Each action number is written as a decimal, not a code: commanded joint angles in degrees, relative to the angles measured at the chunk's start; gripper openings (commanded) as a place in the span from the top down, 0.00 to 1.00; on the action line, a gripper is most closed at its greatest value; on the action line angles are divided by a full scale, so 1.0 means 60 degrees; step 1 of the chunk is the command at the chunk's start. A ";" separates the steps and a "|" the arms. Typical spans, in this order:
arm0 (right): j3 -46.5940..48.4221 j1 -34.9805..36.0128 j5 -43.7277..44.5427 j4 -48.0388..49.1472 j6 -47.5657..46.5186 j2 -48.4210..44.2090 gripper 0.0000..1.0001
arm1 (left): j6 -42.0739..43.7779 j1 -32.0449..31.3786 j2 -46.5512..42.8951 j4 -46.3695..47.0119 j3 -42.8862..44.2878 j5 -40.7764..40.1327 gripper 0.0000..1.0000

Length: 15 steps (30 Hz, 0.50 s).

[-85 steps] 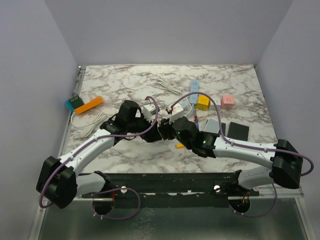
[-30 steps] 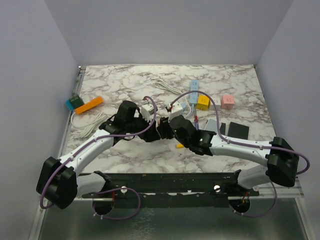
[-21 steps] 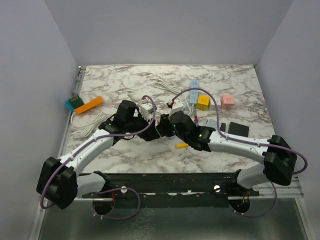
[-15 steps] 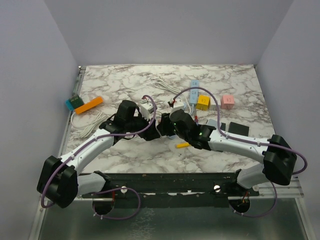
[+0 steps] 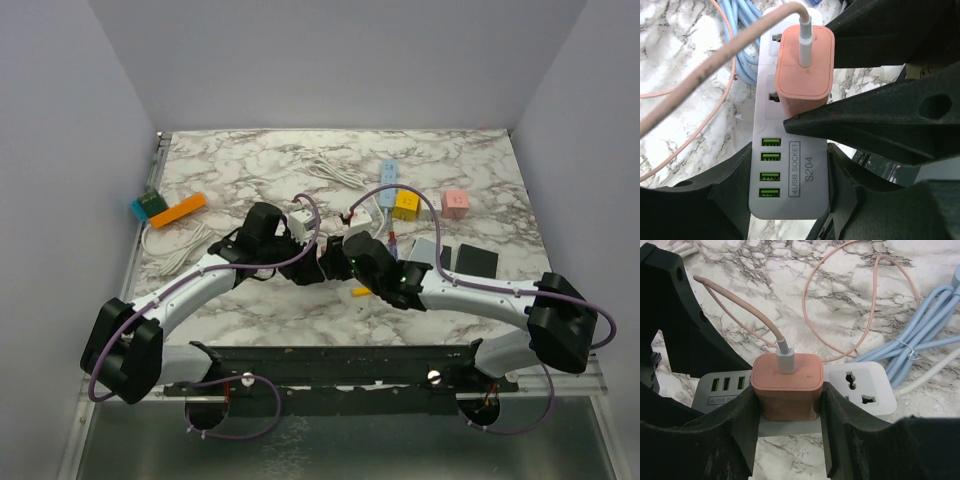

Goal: Pull the plug off the socket
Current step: Remove the plug from the socket.

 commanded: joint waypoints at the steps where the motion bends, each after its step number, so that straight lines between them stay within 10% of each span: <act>1: -0.0364 0.0655 0.1440 0.0250 -0.0570 -0.0189 0.99 | -0.0108 0.0116 0.0205 0.0305 0.0263 -0.0384 1.00; 15: -0.0263 0.1317 0.2653 0.0204 -0.0102 0.0020 0.99 | -0.0170 0.0189 0.0296 0.0300 0.0246 -0.0420 1.00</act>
